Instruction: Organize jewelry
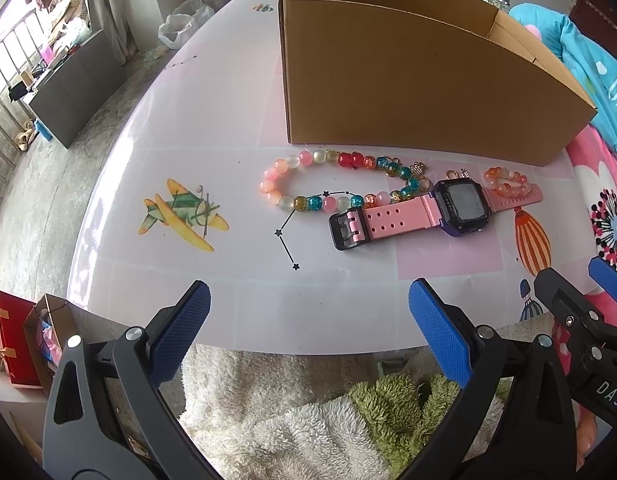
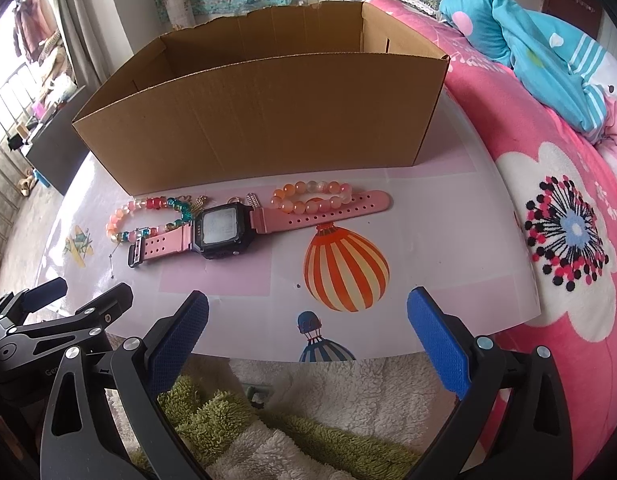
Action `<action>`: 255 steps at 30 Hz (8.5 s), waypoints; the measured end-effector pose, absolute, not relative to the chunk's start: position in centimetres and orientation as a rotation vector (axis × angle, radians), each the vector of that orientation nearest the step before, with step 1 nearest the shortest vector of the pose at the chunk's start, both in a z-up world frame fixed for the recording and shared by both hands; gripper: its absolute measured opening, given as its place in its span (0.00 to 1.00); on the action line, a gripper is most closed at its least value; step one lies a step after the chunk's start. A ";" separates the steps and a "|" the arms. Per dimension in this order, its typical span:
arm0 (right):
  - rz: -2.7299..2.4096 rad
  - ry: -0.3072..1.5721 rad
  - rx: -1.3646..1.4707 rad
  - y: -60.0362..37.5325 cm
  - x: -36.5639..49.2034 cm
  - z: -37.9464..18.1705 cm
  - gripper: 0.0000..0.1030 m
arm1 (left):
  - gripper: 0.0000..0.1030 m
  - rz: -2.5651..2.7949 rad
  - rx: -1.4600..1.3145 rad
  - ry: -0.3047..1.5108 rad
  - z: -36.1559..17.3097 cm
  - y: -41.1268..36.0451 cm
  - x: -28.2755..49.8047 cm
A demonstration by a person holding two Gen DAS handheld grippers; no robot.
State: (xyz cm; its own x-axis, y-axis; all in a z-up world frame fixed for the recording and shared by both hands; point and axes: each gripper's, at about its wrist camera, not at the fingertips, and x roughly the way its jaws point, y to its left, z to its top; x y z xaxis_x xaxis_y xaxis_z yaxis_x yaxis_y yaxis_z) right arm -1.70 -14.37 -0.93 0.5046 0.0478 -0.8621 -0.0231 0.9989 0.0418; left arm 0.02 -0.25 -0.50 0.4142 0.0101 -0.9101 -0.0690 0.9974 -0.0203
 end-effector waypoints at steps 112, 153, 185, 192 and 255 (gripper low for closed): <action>0.916 1.128 -0.466 -12.1 2.7 -2.7 0.52 | 0.39 -0.453 0.399 0.920 -1.9 -4.0 -1.3; 0.271 0.709 -0.907 -12.7 -3.8 -2.8 0.05 | 0.03 -0.483 0.450 0.906 -0.7 -5.0 1.1; 0.542 1.211 -0.657 -13.1 22.9 4.3 0.03 | 0.04 -0.495 0.140 1.258 6.1 -3.0 24.0; 0.574 1.358 -0.609 -12.8 27.6 1.4 0.16 | 0.39 -0.416 0.203 1.331 3.9 -3.6 26.6; 0.093 1.094 -0.064 -23.9 3.6 -3.3 0.94 | 0.93 -0.157 0.099 1.152 -3.3 1.5 2.2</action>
State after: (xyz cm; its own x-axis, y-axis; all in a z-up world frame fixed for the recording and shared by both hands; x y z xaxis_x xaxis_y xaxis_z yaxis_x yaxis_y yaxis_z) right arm 3.55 -23.86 -3.33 0.4554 0.0438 -0.8892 -0.1074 0.9942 -0.0061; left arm 2.18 1.49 -3.29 0.3976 -0.0731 -0.9146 0.1744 0.9847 -0.0029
